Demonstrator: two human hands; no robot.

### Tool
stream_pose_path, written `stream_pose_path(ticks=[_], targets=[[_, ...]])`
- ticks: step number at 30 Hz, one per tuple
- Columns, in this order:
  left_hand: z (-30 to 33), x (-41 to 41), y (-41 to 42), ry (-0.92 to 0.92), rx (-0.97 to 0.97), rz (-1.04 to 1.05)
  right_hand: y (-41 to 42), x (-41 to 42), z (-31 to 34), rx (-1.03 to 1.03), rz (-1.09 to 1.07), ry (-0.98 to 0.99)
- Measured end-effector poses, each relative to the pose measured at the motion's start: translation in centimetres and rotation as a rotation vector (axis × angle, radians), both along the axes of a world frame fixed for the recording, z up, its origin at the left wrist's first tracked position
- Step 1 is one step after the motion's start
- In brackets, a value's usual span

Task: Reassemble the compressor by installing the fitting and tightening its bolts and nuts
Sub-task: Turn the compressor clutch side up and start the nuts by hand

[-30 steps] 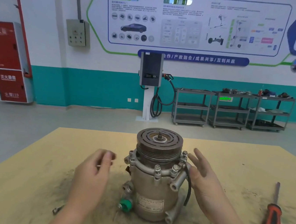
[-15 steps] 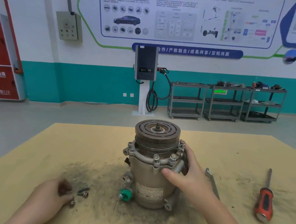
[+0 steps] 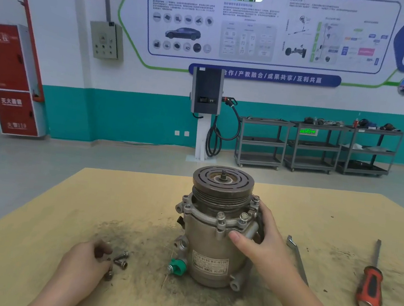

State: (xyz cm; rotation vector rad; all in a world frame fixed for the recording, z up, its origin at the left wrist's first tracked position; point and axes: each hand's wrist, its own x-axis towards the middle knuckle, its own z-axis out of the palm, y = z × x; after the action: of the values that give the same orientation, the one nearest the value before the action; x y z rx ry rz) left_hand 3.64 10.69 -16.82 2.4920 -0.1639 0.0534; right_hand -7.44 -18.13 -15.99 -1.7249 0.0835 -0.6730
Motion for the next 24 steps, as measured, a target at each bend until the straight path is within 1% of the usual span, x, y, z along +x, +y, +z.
stream_pose_path(ticks=[2, 4, 6, 7, 8, 10, 13, 18, 22, 24], targets=[[0.8, -0.6, -0.3, -0.043, -0.089, 0.023, 0.0, -0.1, 0.0, -0.005, 0.009, -0.003], [2.4, -1.4, -0.8, -0.049, -0.298, -0.001, 0.1, -0.1, 0.0, -0.014, 0.013, -0.008], [4.8, -2.7, -1.9, 0.006, -0.558, -0.096, 0.1, 0.0, 0.0, -0.011, 0.014, -0.019], [5.9, -3.3, -2.6, 0.013, -0.634, -0.159, 0.1, 0.0, 0.0, -0.010, 0.017, -0.029], [6.9, -3.7, -3.4, -0.016, -0.649, -0.223, 0.2, 0.0, 0.0, -0.013, 0.017, -0.038], [8.4, -4.2, -5.2, -0.110, -0.636, -0.318, 0.2, 0.0, 0.0, -0.016, 0.015, -0.048], [9.1, -4.1, -7.1, -0.243, -0.570, -0.378, 0.1, 0.0, -0.1, -0.017, 0.022, -0.047], [8.6, -3.2, -7.6, -0.410, -0.386, -0.445, -0.1, 0.1, -0.2, -0.041, 0.021, -0.047], [8.3, -2.9, -7.6, -0.516, -0.253, -0.456, -0.1, 0.1, -0.1, -0.038, 0.015, -0.037], [8.5, -2.9, -7.7, -0.592, -0.149, -0.475, -0.1, 0.0, -0.1, -0.038, 0.011, -0.034]])
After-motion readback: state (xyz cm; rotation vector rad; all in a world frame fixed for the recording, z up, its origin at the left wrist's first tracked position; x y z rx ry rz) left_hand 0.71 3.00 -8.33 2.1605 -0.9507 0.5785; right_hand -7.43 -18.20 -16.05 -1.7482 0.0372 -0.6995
